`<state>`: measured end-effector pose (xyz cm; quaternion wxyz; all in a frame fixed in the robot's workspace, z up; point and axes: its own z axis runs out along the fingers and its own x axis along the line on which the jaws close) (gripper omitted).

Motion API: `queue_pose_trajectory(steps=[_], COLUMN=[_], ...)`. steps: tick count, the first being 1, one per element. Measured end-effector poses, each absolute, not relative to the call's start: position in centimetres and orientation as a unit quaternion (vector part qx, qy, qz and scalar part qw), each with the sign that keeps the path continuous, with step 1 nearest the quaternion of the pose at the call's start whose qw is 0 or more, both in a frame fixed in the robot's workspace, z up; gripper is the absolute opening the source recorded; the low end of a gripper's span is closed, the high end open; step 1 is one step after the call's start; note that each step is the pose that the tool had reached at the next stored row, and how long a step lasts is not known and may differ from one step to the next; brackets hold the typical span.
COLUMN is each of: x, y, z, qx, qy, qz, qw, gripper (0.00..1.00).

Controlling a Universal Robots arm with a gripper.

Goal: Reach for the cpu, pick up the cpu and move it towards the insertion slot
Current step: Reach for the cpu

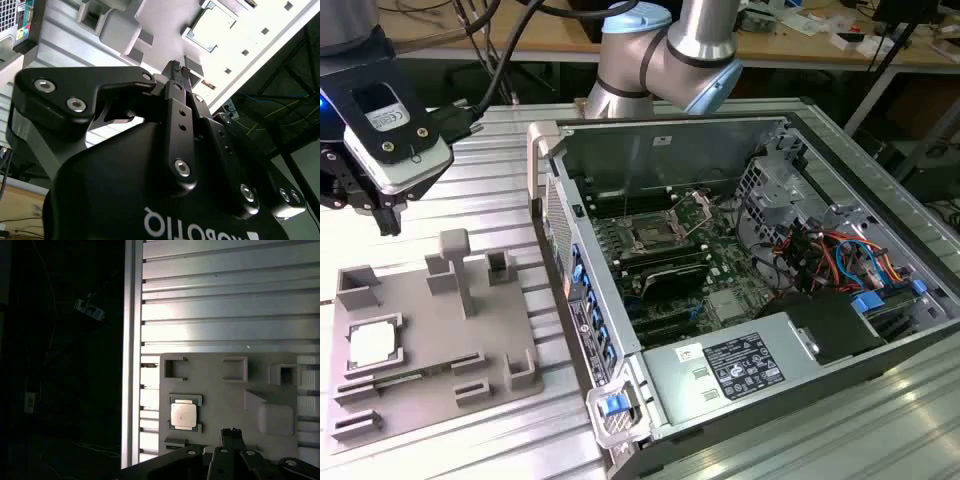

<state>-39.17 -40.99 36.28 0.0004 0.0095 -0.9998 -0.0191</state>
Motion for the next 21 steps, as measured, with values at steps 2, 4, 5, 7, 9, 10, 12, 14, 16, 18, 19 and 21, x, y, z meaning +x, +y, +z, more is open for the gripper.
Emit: queue_pose_trajectory(steps=[2, 4, 5, 7, 9, 10, 12, 14, 16, 18, 19, 21], x=[-39.17, -39.17, -39.17, -39.23, -39.44, -39.52, -39.66, -39.76, -39.88, -39.96, -39.98, -40.04], y=[-40.99, -40.99, -40.99, -41.0, -40.99, -40.99, -40.99, -41.0, -40.99, -40.99, -40.99, -40.99], z=[36.28, 36.28, 36.28, 36.28, 36.28, 36.28, 36.28, 36.28, 36.28, 36.27, 36.27, 36.26], qx=[0.01, 0.01, 0.01, 0.01, 0.01, 0.01, 0.01, 0.01, 0.01, 0.01, 0.01, 0.01], qy=[-1.0, -1.0, -1.0, -1.0, -1.0, -1.0, -1.0, -1.0, -1.0, -1.0, -1.0, -1.0], qz=[-0.019, -0.019, -0.019, -0.019, -0.019, -0.019, -0.019, -0.019, -0.019, -0.019, -0.019, -0.019], qw=[0.0, 0.0, 0.0, 0.0, 0.0, 0.0, 0.0, 0.0, 0.001, 0.001, 0.001, 0.001], gripper=[0.11, 0.11, 0.11, 0.11, 0.11, 0.11, 0.11, 0.11, 0.11, 0.11, 0.11, 0.11])
